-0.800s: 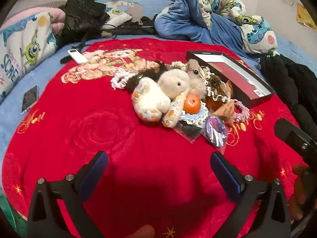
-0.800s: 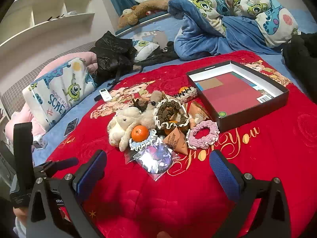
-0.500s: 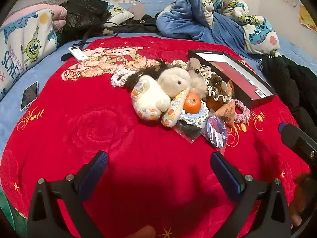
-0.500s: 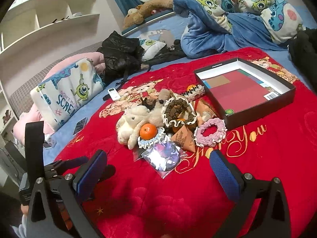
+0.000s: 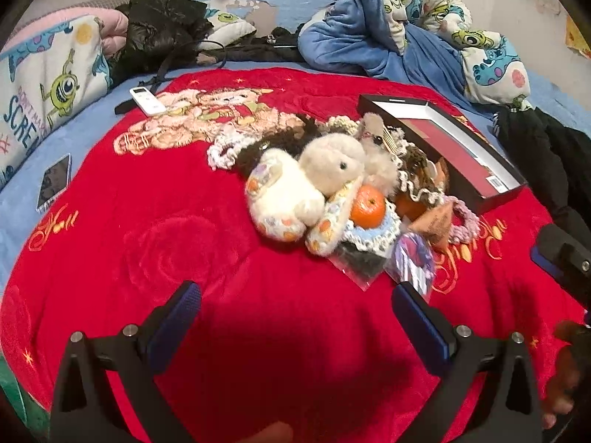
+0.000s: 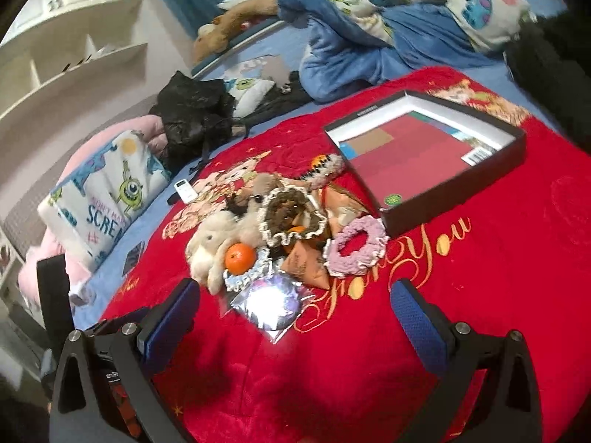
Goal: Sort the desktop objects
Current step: 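Move the left tool toward the white plush bunny in the pile, then close the left tool on the white plush bunny while the right tool grasps the pink scrunchie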
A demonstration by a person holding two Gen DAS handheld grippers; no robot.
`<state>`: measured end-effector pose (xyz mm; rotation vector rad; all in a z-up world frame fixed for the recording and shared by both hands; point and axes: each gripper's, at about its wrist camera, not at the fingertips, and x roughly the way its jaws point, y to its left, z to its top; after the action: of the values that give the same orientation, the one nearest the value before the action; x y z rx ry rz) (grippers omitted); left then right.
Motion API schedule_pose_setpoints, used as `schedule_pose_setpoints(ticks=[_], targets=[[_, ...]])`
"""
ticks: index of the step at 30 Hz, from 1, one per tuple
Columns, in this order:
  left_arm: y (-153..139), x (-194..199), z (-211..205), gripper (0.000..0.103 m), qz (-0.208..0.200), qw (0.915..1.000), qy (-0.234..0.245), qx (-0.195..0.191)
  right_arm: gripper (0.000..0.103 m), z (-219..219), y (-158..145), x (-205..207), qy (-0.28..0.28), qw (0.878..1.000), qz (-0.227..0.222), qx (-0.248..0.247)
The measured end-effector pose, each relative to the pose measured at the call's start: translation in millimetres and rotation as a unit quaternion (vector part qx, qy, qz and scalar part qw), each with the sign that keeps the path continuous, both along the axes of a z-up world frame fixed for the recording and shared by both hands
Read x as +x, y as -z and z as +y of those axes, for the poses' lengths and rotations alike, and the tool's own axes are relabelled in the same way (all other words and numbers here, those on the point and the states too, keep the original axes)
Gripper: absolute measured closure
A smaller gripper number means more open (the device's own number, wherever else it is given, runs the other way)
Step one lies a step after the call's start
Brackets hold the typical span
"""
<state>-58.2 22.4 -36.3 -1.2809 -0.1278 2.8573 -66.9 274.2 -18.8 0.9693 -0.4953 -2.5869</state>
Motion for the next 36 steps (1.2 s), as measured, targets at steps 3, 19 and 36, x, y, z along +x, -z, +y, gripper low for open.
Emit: schedule_pose_setpoints(ticks=[3,19,36], targets=[[3,-8,0,0.000,0.005,0.9999,0.001,-0.012,0.000,1,-1,2,-0.001,1.000,0.009,0.003],[15,-53,4,0.000,0.020,0.9993,0.033,-0.002,0.016,11,22,-31,0.058,0.996,-0.028,0.054],[30,-83,4,0.000,0.041,0.9963,0.010,-0.075,0.043,8,41,-56,0.038,0.996,-0.033,0.067]])
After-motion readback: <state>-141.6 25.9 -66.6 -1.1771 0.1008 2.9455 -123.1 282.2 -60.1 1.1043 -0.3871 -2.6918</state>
